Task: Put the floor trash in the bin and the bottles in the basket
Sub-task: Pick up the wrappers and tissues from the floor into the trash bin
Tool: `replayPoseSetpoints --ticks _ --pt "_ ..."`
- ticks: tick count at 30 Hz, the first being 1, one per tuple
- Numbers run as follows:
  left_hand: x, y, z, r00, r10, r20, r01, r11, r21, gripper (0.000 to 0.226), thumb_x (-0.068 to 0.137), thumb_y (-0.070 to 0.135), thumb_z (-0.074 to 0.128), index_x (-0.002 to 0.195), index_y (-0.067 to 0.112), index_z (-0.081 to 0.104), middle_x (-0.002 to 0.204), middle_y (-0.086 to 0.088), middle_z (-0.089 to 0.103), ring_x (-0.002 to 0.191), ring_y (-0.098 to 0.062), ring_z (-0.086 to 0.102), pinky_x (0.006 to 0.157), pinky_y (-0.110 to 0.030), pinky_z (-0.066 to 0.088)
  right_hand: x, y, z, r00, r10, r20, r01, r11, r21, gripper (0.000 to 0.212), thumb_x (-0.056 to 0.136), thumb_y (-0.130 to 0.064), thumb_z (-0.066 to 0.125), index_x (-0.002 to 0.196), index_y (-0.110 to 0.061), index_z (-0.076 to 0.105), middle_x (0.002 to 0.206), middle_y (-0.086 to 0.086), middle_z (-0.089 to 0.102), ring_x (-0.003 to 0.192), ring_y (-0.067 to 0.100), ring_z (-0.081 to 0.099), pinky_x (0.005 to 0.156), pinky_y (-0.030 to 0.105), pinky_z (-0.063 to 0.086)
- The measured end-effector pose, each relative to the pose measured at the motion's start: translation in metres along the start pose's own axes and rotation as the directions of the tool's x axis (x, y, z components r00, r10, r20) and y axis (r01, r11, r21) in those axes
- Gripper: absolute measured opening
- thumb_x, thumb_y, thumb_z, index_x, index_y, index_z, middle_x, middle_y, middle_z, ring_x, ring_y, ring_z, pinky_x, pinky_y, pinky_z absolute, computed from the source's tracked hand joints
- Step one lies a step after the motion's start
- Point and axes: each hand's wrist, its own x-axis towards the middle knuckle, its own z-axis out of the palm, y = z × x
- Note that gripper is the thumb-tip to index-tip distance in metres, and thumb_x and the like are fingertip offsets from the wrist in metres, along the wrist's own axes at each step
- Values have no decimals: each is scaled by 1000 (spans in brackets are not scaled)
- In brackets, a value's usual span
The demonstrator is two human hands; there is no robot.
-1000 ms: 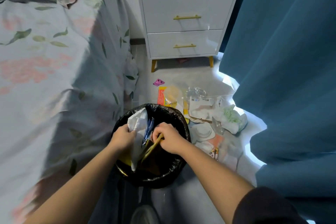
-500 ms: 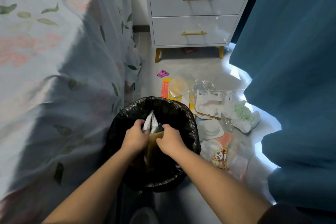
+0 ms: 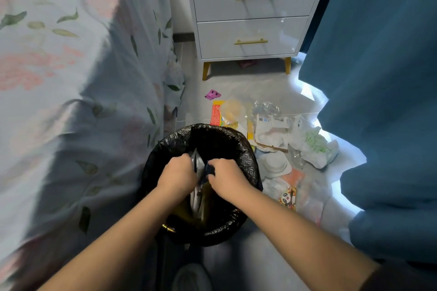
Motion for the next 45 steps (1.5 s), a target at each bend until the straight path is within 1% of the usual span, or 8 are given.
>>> replayPoseSetpoints --ticks 10,21,24,28,32,35,38,45 --pt "-43 109 1 842 425 -334 -389 905 171 39 87 12 49 125 14 44 120 -5 49 101 -27 55 67 -34 44 -68 83 -88 939 66 -338 17 971 238 21 87 -5 58 103 -12 67 96 -6 63 88 9 59 82 19 48" --pt "-15 146 141 873 457 168 -484 782 393 32 89 11 47 121 11 43 123 -12 49 115 -31 48 89 -38 42 -75 242 -43 851 524 -37 -520 850 88 30 87 -11 56 116 -16 61 122 7 61 107 24 58 84 27 46" --pt "-1 143 184 917 297 266 -356 911 210 38 87 14 56 122 10 42 127 -14 45 120 -32 46 96 -38 40 -71 259 -25 808 589 -11 -585 804 107 41 86 -14 60 126 -17 53 131 7 53 115 26 53 89 29 46" --pt "22 139 234 952 -88 293 149 970 -194 70 80 23 62 139 10 27 145 -19 29 135 -35 31 111 -42 30 -65 274 -10 708 705 -44 -697 707 118 65 82 -22 68 139 -15 38 140 11 38 127 29 41 96 33 43" --pt "31 147 245 846 -363 390 531 643 -552 93 73 32 77 139 -4 22 141 -23 40 128 -35 44 102 -38 39 -53 287 1 539 841 -51 -798 529 289 85 72 -24 75 141 -15 27 140 14 35 125 33 43 91 36 49" --pt "58 132 294 772 -408 488 629 371 -683 105 56 54 79 134 -2 38 129 -21 53 115 -34 57 97 -44 48 -47 293 3 460 888 -18 -818 432 380 83 67 -23 76 135 -14 28 131 14 43 115 33 51 81 37 54" --pt "91 96 377 724 -426 543 674 265 -690 112 27 77 74 112 6 61 115 -25 63 101 -41 64 84 -61 51 -43 297 5 401 915 36 -810 336 481 81 63 -24 78 129 -12 33 122 13 51 105 30 57 73 33 56" --pt "54 132 283 723 -392 568 666 179 -724 40 59 35 83 81 10 62 93 -16 69 84 -33 68 81 -53 55 -42 303 6 393 894 216 -761 184 622 50 79 -16 73 123 -1 53 101 13 60 86 27 59 70 33 52"
